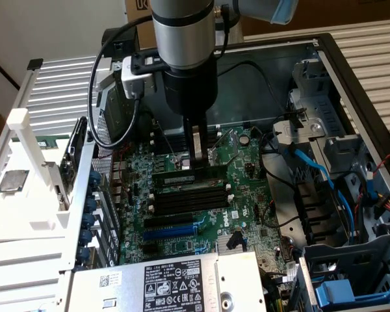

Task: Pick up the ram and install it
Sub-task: 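Insert the ram into the slot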

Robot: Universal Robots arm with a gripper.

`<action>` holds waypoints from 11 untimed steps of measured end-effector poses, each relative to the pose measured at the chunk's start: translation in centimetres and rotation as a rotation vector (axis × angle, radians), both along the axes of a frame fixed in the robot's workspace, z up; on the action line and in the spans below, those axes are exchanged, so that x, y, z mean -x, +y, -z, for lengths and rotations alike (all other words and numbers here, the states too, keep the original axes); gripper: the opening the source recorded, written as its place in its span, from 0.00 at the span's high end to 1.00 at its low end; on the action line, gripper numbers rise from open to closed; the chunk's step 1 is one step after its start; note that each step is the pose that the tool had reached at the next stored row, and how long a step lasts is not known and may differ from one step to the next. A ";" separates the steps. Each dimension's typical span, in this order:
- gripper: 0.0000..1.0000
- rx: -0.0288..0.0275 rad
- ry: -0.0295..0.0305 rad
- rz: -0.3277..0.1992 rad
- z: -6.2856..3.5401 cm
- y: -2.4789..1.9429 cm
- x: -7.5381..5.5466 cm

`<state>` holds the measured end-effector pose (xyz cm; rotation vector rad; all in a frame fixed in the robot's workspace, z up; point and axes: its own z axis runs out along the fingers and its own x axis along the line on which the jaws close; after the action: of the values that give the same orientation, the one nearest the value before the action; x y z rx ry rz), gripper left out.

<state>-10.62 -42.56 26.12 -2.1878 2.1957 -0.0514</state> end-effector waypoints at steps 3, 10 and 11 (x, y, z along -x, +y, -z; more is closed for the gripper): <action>0.87 0.0184 0.0000 0.000 0.09 0.16 0.0; 0.87 0.0223 -0.0036 0.000 0.85 -0.13 0.0; 0.87 0.0222 -0.0038 0.000 0.94 -0.19 0.0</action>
<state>-10.65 -42.75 25.18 -2.1976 2.2033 -0.0802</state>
